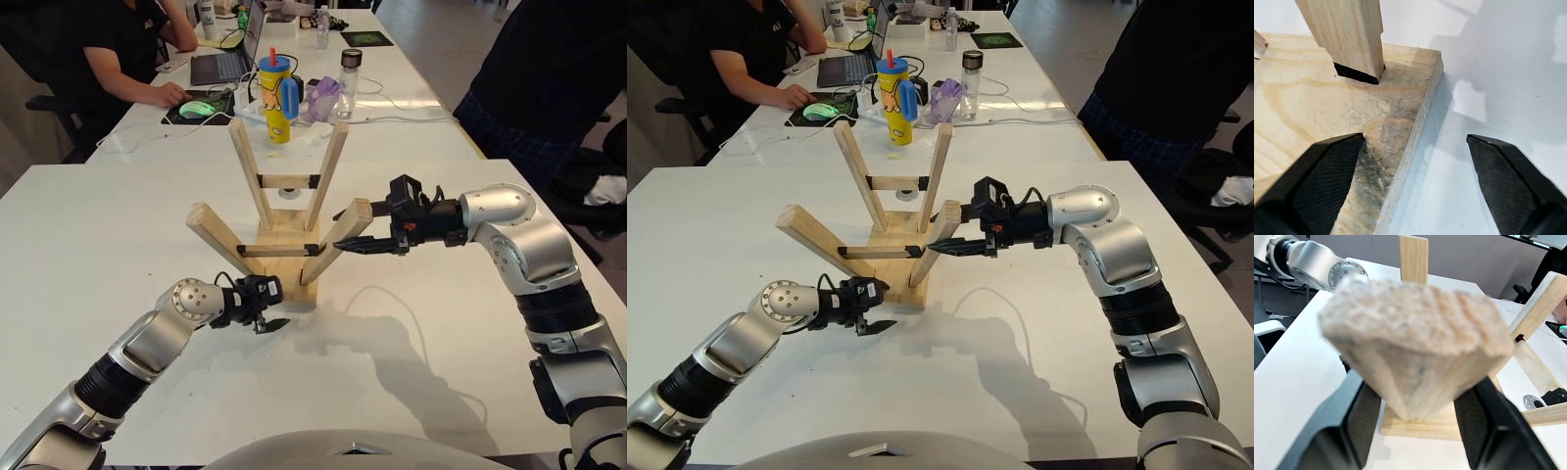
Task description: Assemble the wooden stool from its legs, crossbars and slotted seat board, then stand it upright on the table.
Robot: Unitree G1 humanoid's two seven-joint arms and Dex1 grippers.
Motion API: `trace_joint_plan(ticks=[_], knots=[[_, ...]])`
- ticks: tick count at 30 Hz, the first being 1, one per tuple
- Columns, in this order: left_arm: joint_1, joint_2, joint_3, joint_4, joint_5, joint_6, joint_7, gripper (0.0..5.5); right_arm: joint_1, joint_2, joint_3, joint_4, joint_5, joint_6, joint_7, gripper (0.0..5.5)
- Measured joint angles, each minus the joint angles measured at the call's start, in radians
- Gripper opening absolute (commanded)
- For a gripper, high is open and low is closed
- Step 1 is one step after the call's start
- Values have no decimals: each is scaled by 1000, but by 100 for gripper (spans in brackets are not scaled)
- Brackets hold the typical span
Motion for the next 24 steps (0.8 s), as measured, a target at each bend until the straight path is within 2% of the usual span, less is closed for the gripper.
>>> trace_joint_plan(ticks=[10,18,24], knots=[[-3,-5,18,24,26,2,24,390,-124,38,76,147,-10,4,-3,205],[-8,-22,31,56,49,-15,26,390,-195,87,94,280,-10,-3,1,205],[-9,-23,34,67,53,-31,26,390,-188,76,120,226,-19,-17,5,205]])
